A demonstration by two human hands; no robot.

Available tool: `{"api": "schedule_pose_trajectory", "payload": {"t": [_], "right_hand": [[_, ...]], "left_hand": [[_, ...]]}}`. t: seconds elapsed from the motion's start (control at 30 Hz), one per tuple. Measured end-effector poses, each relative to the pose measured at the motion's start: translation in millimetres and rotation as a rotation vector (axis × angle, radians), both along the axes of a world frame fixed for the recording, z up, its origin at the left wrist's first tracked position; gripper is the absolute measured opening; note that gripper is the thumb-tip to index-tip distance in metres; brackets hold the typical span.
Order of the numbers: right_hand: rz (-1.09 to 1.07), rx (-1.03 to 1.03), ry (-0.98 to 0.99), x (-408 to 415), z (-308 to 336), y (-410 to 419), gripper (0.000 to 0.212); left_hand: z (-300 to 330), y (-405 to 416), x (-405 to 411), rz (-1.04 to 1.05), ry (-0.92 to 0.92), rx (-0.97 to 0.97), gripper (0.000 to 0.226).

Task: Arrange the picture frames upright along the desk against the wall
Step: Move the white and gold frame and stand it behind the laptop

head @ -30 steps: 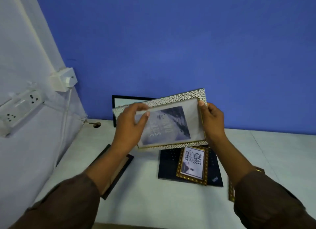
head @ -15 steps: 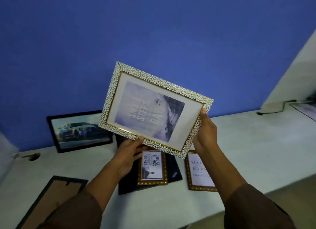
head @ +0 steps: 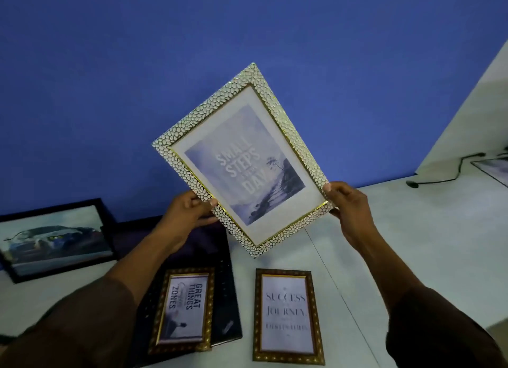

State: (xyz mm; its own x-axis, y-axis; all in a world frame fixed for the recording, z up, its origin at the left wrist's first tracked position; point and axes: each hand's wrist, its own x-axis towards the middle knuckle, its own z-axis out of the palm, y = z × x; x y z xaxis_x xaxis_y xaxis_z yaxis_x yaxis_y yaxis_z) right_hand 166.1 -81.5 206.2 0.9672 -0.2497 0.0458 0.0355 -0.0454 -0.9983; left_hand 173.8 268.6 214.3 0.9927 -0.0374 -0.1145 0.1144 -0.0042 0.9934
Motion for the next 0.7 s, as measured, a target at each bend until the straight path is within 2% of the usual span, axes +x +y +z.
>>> {"api": "schedule_pose_trajectory", "payload": {"t": [0.13,0.27,0.5,0.7], "right_hand": [[0.156,-0.310,0.089,55.7,-39.4,-59.5,0.016],[0.253,-0.569,0.137,104.8,-80.5,-85.9,0.017],[0.388,-0.738,0.246,167.5,-149.7,-97.5,0.019],[0.463,-0.822,0.254,208.2,-191.3,-94.1,0.024]], "left_hand": [[-14.3,-43.1,49.2,-0.004,0.052,0.117,0.008],[-43.9,-75.2,90.3,0.031,0.143,0.190,0.022],[-99.8,-106.5,135.3,0.103,0.228,0.359,0.017],[-133.6,-123.7,160.3,0.226,0.247,0.618,0.022]]}}
